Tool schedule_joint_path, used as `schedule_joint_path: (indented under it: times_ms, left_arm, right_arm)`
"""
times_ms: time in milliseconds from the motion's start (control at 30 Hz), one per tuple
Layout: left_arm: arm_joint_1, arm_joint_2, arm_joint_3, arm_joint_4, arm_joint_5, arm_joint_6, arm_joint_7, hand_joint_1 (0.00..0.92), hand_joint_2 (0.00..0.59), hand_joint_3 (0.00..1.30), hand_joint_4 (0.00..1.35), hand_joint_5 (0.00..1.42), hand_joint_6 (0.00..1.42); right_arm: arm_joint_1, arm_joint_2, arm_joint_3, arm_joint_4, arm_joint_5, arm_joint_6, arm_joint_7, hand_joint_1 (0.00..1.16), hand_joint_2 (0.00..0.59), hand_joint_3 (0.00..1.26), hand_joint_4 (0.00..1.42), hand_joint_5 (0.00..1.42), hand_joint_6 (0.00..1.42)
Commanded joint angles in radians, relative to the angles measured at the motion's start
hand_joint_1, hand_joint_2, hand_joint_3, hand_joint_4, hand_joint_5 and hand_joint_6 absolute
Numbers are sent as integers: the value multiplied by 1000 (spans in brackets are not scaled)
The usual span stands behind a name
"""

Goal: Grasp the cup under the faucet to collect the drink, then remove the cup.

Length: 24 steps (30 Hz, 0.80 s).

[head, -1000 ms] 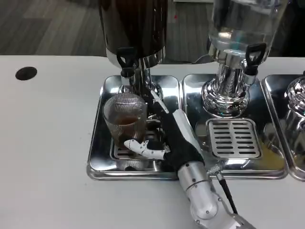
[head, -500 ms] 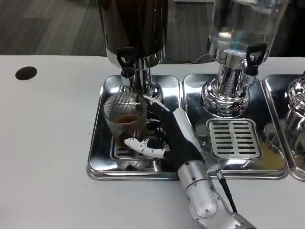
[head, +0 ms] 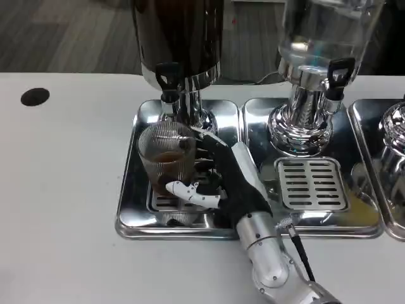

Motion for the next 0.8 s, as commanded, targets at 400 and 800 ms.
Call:
schedule_joint_path:
  times_ms: [400, 800]
  left_arm:
    - [-24, 6, -38, -24, 7, 42, -9, 0, 0, 0, 0, 0, 0]
    - [-33, 6, -49, -27, 13, 53, -11, 0, 0, 0, 0, 0, 0]
  right_arm:
    - [84, 103, 20, -159, -12, 39, -10, 876, 201, 296, 311, 346, 444]
    - [117, 94, 27, -223, -15, 54, -2, 876, 201, 308, 313, 358, 471]
